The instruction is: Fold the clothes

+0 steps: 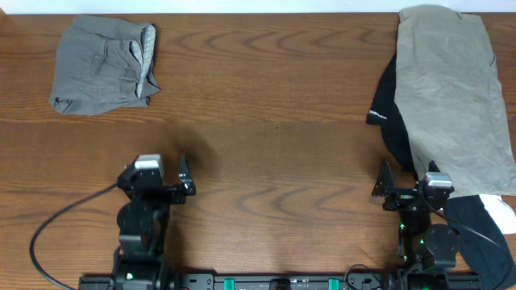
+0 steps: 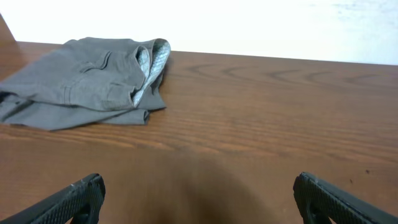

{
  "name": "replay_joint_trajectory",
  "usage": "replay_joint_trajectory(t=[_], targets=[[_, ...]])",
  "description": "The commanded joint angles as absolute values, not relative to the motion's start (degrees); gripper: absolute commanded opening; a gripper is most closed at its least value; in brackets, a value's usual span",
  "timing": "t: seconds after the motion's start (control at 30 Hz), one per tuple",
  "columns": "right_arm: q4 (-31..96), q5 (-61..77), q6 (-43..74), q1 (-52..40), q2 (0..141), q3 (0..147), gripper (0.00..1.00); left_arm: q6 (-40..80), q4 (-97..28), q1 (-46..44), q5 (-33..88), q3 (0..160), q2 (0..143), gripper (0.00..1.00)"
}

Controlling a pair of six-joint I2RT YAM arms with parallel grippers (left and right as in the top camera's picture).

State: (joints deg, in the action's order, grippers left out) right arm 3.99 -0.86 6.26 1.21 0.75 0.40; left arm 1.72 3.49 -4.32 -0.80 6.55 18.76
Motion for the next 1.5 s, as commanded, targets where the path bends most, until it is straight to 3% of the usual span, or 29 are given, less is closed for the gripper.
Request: replay_joint_trajectory(t=[0.0, 0.4, 1.47], targets=[[4.3, -0.6, 5.5, 0.8, 0.6, 0.3, 0.99, 2.3, 4.0, -3.5, 1.4, 2.8, 11.9, 0.98], [4.3, -0.6, 5.5, 0.8, 0.6, 0.3, 0.99, 2.2, -3.8, -0.4, 4.8, 0.2, 3.8, 0.98], [4.3, -0.6, 5.5, 0.8, 0.6, 0.3, 0.99, 2.1, -3.8, -0.4, 4.5, 0.2, 0.3, 0.98]])
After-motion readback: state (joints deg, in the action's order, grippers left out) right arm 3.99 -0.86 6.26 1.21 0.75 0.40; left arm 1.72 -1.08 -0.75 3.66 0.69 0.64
